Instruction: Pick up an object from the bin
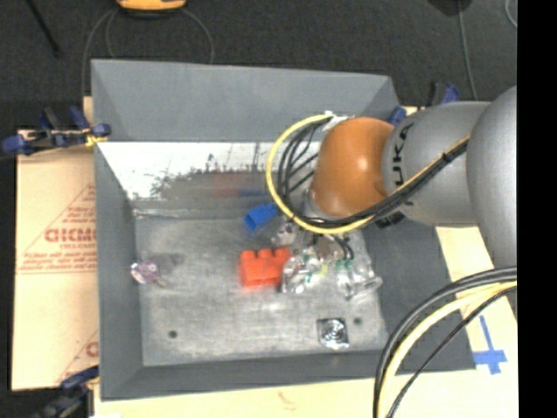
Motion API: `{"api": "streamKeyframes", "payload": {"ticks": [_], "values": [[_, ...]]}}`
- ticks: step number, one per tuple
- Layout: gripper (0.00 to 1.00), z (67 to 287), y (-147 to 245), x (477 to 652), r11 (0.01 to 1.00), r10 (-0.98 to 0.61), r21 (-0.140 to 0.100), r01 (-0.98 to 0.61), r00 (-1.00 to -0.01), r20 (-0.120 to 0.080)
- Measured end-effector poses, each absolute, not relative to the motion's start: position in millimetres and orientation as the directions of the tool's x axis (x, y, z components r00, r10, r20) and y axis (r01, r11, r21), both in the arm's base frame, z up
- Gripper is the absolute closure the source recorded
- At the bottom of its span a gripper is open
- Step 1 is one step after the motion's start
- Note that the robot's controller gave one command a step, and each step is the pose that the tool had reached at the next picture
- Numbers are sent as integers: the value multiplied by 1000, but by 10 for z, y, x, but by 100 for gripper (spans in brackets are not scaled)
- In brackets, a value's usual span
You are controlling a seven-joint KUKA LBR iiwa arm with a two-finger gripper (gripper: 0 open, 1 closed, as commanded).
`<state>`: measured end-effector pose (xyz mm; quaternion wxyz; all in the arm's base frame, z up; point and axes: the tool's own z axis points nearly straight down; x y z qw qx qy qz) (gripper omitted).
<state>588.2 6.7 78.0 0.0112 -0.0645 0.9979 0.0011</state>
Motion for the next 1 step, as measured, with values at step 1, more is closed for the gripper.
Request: {"api": "streamKeyframes", "payload": {"ticks": [1], "values": [[100,2090,226,5951,988,-156,-3,-156,-988,-13]]}}
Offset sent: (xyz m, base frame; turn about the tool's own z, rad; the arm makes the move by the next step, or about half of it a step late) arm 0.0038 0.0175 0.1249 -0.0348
